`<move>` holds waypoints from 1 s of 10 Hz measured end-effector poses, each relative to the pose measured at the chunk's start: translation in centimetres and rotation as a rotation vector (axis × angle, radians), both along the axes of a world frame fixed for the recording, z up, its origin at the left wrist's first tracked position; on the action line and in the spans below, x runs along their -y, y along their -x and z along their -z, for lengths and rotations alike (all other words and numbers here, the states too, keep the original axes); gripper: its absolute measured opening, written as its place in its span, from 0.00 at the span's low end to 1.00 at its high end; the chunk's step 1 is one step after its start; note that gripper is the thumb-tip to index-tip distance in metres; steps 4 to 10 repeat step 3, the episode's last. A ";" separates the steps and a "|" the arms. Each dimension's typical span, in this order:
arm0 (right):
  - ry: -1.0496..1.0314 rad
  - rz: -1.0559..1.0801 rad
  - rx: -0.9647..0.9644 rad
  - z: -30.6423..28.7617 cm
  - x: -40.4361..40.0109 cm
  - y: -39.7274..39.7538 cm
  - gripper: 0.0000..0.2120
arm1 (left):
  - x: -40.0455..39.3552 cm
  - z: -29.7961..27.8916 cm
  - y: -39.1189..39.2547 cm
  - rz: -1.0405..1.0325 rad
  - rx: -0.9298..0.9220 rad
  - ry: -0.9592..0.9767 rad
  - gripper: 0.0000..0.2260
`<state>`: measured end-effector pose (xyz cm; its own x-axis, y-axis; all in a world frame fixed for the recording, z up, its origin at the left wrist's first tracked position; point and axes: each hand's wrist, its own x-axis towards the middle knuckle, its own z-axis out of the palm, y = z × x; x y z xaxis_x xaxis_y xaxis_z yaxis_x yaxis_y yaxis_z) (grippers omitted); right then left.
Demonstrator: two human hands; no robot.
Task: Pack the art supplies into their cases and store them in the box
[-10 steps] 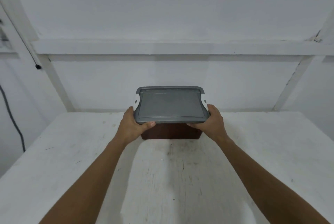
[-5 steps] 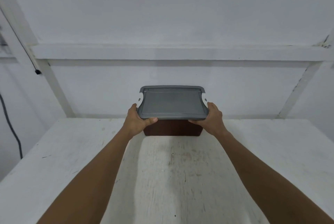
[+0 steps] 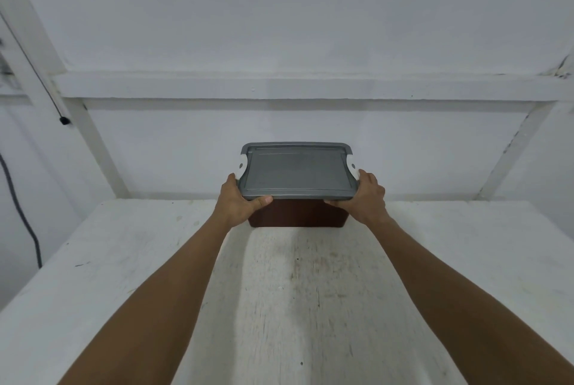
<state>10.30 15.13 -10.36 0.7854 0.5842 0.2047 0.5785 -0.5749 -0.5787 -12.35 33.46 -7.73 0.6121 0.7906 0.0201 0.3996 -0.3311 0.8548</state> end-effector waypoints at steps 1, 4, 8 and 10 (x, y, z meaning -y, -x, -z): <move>-0.057 0.058 -0.050 -0.2 1.3 2.7 0.54 | 2.3 0.8 1.3 -0.113 0.001 -0.053 0.38; -0.244 -0.013 -0.291 3.3 13.9 13.8 0.36 | 13.1 4.8 12.9 0.055 -0.286 0.064 0.36; -0.244 -0.013 -0.291 3.3 13.9 13.8 0.36 | 13.1 4.8 12.9 0.055 -0.286 0.064 0.36; -0.244 -0.013 -0.291 3.3 13.9 13.8 0.36 | 13.1 4.8 12.9 0.055 -0.286 0.064 0.36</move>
